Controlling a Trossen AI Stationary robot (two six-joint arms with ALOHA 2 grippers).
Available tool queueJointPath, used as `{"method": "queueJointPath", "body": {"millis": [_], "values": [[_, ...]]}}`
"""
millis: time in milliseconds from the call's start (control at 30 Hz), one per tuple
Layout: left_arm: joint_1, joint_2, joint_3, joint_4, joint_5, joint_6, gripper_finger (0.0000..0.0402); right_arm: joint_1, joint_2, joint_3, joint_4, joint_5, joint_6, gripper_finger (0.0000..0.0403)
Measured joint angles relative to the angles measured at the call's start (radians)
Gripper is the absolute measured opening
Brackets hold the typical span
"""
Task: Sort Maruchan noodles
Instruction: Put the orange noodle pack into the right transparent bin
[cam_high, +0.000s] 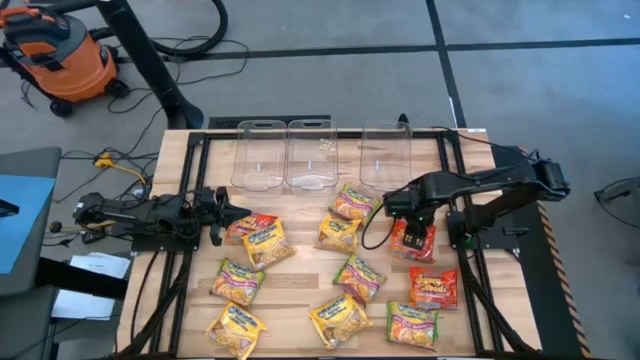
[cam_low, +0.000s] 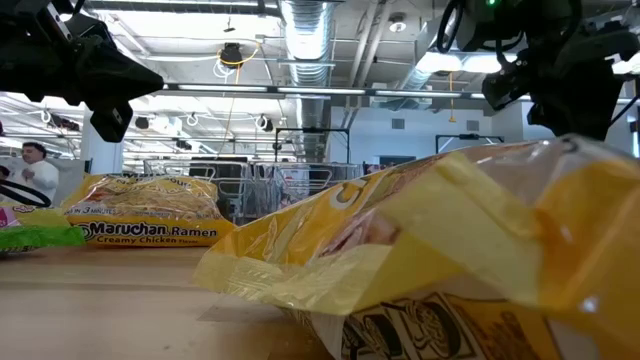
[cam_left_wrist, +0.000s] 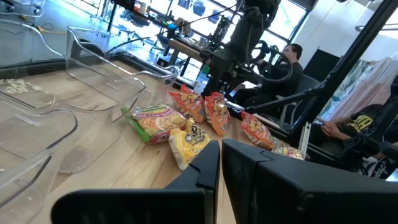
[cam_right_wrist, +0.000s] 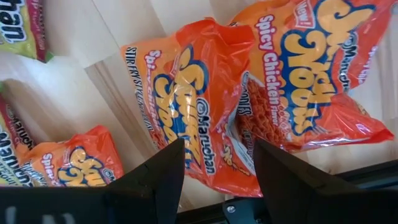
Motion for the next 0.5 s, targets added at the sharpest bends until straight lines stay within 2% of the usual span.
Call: {"method": "queueJointPath", "body": {"millis": [500], "values": [[0.000,0.000,0.000,0.000,0.000,0.000,0.0006,0.000,0.136,-0.001,0.004,0.002,-0.011,0.0215]]}}
